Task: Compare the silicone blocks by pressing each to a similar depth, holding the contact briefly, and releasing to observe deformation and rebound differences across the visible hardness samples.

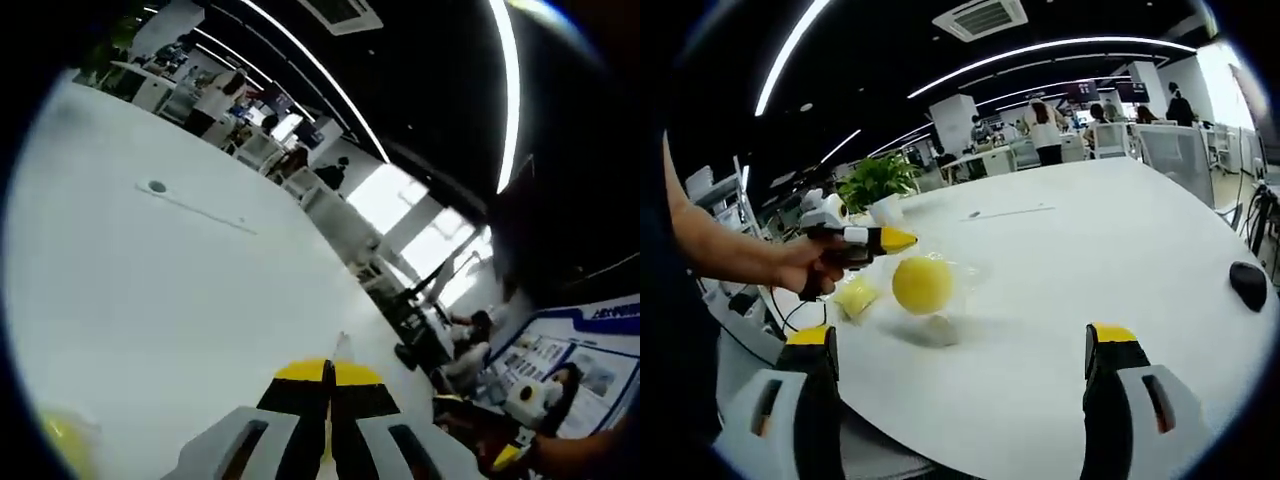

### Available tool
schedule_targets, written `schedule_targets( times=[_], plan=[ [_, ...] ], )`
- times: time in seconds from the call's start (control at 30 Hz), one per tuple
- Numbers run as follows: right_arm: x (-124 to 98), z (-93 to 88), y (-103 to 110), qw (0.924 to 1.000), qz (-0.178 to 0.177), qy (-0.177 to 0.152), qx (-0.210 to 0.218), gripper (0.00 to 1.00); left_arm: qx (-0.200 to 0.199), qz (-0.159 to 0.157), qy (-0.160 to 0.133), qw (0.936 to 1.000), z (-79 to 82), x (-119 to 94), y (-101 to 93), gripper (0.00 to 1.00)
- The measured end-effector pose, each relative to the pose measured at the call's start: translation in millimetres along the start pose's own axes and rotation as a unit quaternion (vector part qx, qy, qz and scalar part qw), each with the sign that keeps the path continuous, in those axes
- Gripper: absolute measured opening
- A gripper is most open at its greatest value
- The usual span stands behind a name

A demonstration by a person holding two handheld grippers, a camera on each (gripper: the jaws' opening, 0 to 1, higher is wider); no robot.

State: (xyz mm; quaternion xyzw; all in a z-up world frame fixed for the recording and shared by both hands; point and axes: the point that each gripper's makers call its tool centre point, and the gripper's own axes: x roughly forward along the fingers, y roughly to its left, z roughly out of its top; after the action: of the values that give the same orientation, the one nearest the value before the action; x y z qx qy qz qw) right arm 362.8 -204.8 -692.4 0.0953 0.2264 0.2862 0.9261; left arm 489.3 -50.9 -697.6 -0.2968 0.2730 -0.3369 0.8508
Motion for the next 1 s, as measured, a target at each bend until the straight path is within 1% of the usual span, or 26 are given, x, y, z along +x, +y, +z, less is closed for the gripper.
schedule_targets(
  times=[0.07, 0.13, 0.23, 0.27, 0.3, 0.33, 0.37, 0.43, 0.5, 0.63, 0.7, 0.8, 0.87, 0.9, 0.93, 0.97, 1.0],
  plan=[
    [1, 1.0, -1, 1.0, 0.0, -0.001, -0.001, 0.96, -0.001, 0.003, -0.005, 1.0, -0.8, 0, 3.2, 0.0],
    [2, 2.9, -2, 1.0, -0.002, -0.005, -0.007, 0.96, 0.009, 0.011, 0.0, 0.9999, -2.8, 1, 9.2, 0.0],
    [3, 3.2, -4, 0.9998, -0.01, -0.004, -0.019, 0.96, 0.031, 0.021, 0.017, 0.9991, -8.7, 3, 15.8, 0.0],
    [4, 2.4, -5, 0.9996, -0.011, -0.003, -0.025, 0.96, 0.031, 0.023, 0.021, 0.999, -10.7, 5, 17.4, 0.0],
    [5, 1.5, -5, 0.9995, -0.013, 0.0, -0.029, 0.96, 0.042, 0.028, 0.028, 0.9983, -14.4, 6, 20.7, 0.0],
    [5, 0.8, -4, 0.9994, -0.013, 0.002, -0.032, 0.96, 0.038, 0.037, 0.032, 0.9981, -17.2, 7, 24.6, 0.0],
    [6, -1.0, -3, 0.9993, -0.012, 0.005, -0.036, 0.96, 0.023, 0.048, 0.038, 0.9979, -20.9, 9, 30.6, 0.0],
    [7, -9.1, 1, 0.9989, -0.002, 0.025, -0.039, 0.96, 0.034, 0.052, 0.04, 0.9973, -22.5, 11, 35.2, 0.0],
    [8, -10.4, 3, 0.9983, -0.002, 0.028, -0.052, 0.96, 0.019, 0.066, 0.039, 0.9969, -24.2, 12, 44.6, 0.0],
    [8, -9.5, 7, 0.998, -0.003, 0.022, -0.06, 0.96, 0.023, 0.08, 0.044, 0.9955, -26.2, 15, 53.5, 0.0],
    [9, -14.9, 7, 0.9946, -0.009, 0.038, -0.096, 0.96, 0.037, 0.089, 0.047, 0.9942, -28.0, 16, 57.2, 0.0],
    [13, -18.2, 12, 0.9951, 0.0, 0.039, -0.091, 0.96, 0.03, 0.097, 0.049, 0.9936, -30.2, 16, 61.3, 0.0],
    [12, -17.3, 15, 0.9955, 0.002, 0.034, -0.089, 0.96, 0.035, 0.106, 0.054, 0.9922, -31.7, 17, 64.8, 0.0],
    [12, -16.8, 17, 0.9955, 0.002, 0.032, -0.09, 0.96, 0.049, 0.114, 0.064, 0.9902, -34.4, 16, 68.0, 0.0],
    [13, -17.1, 16, 0.9956, 0.002, 0.032, -0.088, 0.96, 0.074, 0.122, 0.077, 0.9868, -37.0, 15, 71.5, 0.0],
    [13, -17.6, 16, 0.9959, 0.002, 0.033, -0.085, 0.96, 0.105, 0.139, 0.094, 0.9803, -41.2, 14, 77.5, 0.0],
    [13, -17.5, 16, 0.9959, 0.002, 0.034, -0.083, 0.96, 0.11, 0.142, 0.102, 0.9783, -44.6, 14, 79.2, 0.0]
  ],
)
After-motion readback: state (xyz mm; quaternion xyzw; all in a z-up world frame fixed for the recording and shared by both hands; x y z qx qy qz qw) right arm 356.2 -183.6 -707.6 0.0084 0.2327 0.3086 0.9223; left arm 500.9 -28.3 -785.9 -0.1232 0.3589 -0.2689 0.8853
